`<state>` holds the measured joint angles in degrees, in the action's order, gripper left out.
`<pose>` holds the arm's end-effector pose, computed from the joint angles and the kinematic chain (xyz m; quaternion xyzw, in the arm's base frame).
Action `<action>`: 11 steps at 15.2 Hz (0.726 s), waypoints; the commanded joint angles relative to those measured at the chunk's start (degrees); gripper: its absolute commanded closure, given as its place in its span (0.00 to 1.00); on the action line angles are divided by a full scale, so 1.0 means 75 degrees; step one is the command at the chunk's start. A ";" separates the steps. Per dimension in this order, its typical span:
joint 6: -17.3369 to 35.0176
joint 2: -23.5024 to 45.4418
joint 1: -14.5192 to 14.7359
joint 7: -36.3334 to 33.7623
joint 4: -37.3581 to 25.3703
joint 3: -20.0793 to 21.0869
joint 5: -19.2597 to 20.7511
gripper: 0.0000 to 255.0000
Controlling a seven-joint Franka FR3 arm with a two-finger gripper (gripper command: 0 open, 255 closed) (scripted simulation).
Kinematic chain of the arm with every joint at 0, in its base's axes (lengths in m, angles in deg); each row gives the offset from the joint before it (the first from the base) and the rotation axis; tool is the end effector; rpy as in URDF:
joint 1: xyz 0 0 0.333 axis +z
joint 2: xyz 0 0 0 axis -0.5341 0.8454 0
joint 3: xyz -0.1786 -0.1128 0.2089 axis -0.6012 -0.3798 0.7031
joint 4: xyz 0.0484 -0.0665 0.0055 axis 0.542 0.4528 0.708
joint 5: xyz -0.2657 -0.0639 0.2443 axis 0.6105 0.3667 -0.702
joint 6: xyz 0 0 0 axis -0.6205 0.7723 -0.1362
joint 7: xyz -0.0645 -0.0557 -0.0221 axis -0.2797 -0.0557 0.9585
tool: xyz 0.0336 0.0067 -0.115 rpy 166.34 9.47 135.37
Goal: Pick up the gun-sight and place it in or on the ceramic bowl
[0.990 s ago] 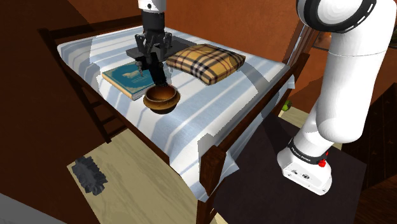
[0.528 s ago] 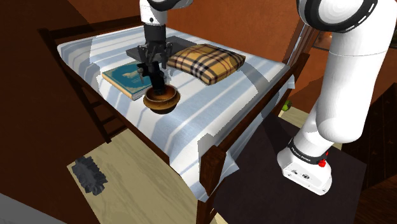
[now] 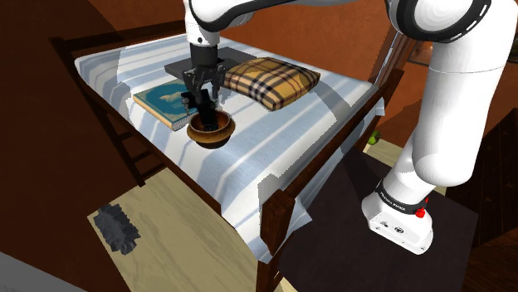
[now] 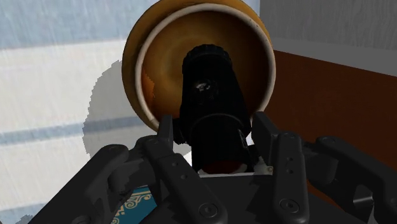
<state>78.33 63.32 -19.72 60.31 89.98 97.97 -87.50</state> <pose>0.5684 0.2626 0.4516 -0.9983 -0.0134 0.0068 0.0565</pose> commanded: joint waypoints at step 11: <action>0.0015 -0.0005 -0.0002 0.0003 0.0011 0.0000 -0.0001 0.00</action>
<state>78.44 63.27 -19.74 60.33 90.08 97.96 -87.51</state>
